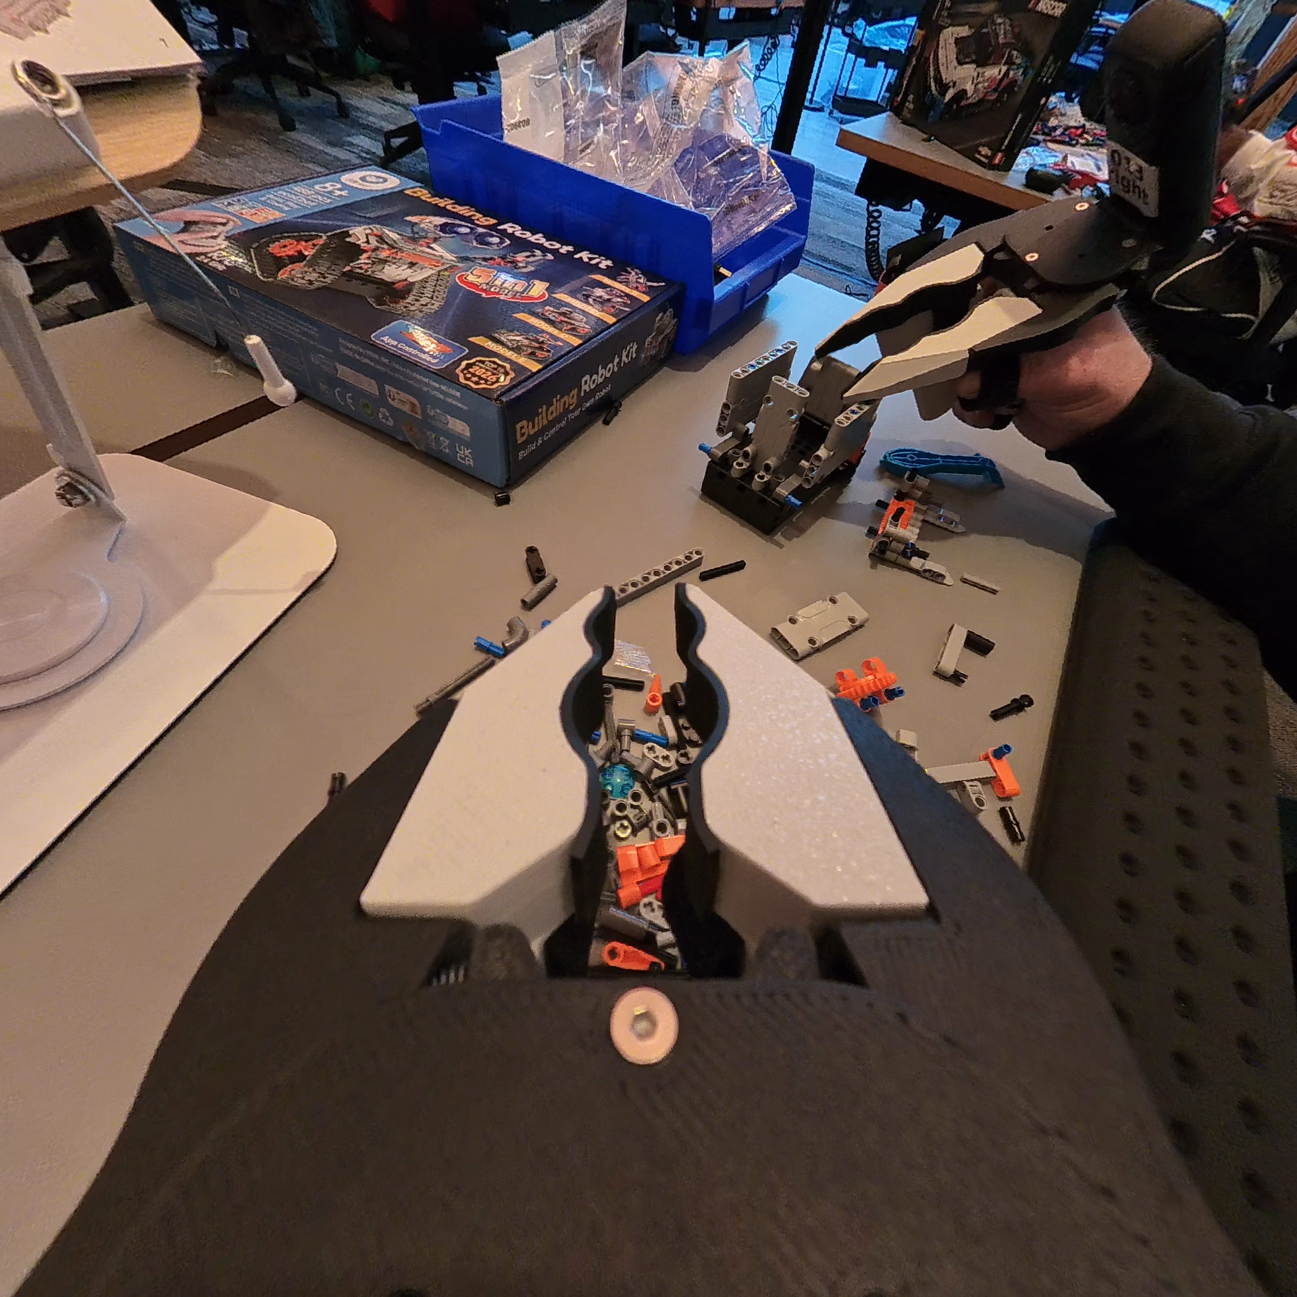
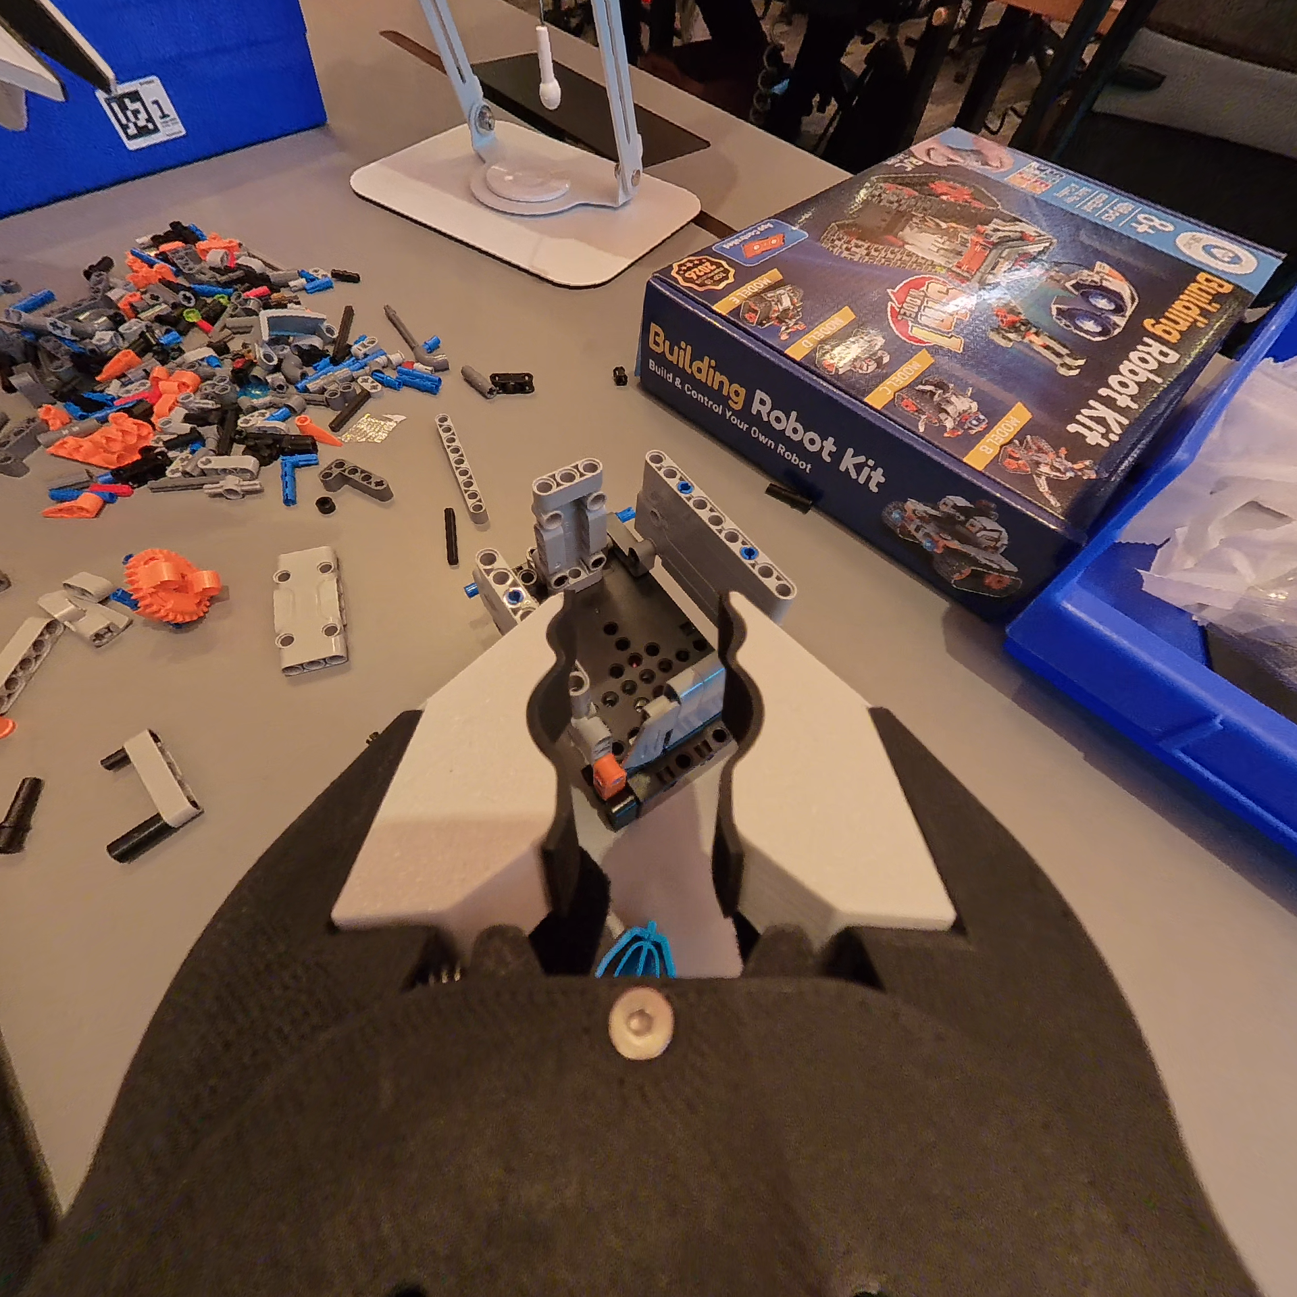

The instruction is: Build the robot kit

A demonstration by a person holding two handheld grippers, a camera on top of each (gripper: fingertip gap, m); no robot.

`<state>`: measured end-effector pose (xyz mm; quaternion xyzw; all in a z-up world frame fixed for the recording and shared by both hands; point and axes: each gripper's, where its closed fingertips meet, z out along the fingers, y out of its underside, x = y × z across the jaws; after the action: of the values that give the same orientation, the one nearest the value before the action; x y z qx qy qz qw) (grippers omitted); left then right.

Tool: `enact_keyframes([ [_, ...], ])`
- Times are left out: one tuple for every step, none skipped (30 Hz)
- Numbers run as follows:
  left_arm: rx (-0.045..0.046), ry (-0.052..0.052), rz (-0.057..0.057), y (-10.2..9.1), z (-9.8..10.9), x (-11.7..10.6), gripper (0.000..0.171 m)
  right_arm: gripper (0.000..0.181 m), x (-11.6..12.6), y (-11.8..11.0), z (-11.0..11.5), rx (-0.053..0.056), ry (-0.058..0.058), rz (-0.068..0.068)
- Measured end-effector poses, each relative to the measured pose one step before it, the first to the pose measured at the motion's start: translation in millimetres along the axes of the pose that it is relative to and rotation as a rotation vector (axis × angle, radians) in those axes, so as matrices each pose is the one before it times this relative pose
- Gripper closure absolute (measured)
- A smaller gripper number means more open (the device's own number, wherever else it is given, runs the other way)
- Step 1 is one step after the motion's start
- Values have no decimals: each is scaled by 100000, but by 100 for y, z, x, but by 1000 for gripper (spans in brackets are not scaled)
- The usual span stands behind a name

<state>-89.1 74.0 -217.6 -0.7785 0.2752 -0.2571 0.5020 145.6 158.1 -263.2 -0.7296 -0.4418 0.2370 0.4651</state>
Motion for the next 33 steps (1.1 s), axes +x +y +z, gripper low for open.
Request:
enact_keyframes([
  [535, -597, -108, -85, -102, -157, 157, 142, 63, -13, -6, 191, 156, 262],
  [708, -638, -341, -108, -133, -175, 157, 140, 111, -55, -30, 520, 410, 469],
  [766, -770, -427, -116, -142, -217, 157, 138, 160, -151, -83, 1084, 472, 918],
  [862, -857, -328, -133, -157, -230, 156, 137, 129, -203, -121, 1420, 52, 1199],
  [1035, -972, -197, -193, -195, -246, 156, 137, 154, -173, -153, 1452, 105, 1180],
  [1244, -1087, -158, -228, -226, -254, 155, 136, 226, -112, -128, 1139, 499, 1147],
  [1343, -963, -239, -237, -244, -236, 155, 135, 357, -107, -151, 1059, 1288, 1348],
  [1366, -816, -376, -225, -264, -199, 155, 135, 389, -176, -185, 1381, 1257, 1676],
  [1473, -759, -393, -252, -266, -185, 155, 134, 309, -212, -195, 1757, 637, 1919],
  [1512, -797, -271, -257, -271, -167, 155, 134, 310, -195, -191, 1772, 526, 2011],
  [1444, -815, -39, -259, -242, -164, 155, 134, 372, -146, -191, 1521, 889, 2005],
  [1123, -684, -22, -216, -195, -151, 155, 133, 345, -131, -175, 1336, 699, 1818],
  [722, -376, -215, -136, -132, -114, 154, 132, 219, -121, -161, 1327, 1, 1669],
  [502, -122, -323, -81, -82, -69, 154, 132, 142, -65, -96, 1044, -437, 1682],
  [281, 46, -293, -42, -39, -29, 154, 132, 125, 47, -48, 380, -421, 1470],
  [91, 56, -166, -4, -8, -19, 154, 132, 135, 81, -7, 27, -75, 948],
  [33, 11, -21, -2, -5, 9, 154, 132, 79, 40, -10, 88, -85, 569],
  [104, -135, 94, -29, -6, -3, 154, 132, 50, 7, 1, 177, -170, 496],
  [223, -205, 169, -50, -22, -13, 153, 132, 32, 9, -7, 128, -107, 347],
  [312, -222, 99, -65, -51, -20, 153, 132, 31, 19, -7, -4, 34, 149],
  [476, -243, 59, -104, -70, -36, 153, 131, 27, -5, -18, 72, 83, 40],
  [508, -304, 8, -99, -78, -58, 153, 131, 24, -11, -12, 90, 26, 83],
  [524, -340, -51, -100, -95, -83, 153, 132, 13, 2, -3, 57, -11, 101],
  [487, -315, -176, -98, -95, -85, 153, 131, 21, 23, 9, -77, -34, 98],
  [461, -275, -202, -78, -79, -79, 153, 131, 2, 33, 14, -149, -48, 46],
  [386, -312, -149, -71, -70, -86, 152, 131, 16, 43, 21, -172, -36, 13],
  [307, -228, -113, -51, -62, -62, 152, 131, -5, 27, 13, -85, -62, 11],
  [290, -185, -64, -61, -45, -48, 152, 131, -10, 15, 11, -71, -94, 6],
  [285, -224, 53, -52, -31, -47, 151, 131, -5, 21, 19, -144, -87, -36],
  [78, -187, 87, -8, -8, -34, 151, 131, -20, 41, 20, -214, -115, -52],
  [-18, -124, 33, 0, 1, -33, 151, 131, -26, 39, 32, -226, -158, -32],
  [50, -30, -20, -7, -2, -11, 151, 131, -22, 55, 32, -275, -151, -54],
  [46, -19, -42, -16, -5, -7, 150, 131, -27, 58, 44, -320, -134, -115],
])
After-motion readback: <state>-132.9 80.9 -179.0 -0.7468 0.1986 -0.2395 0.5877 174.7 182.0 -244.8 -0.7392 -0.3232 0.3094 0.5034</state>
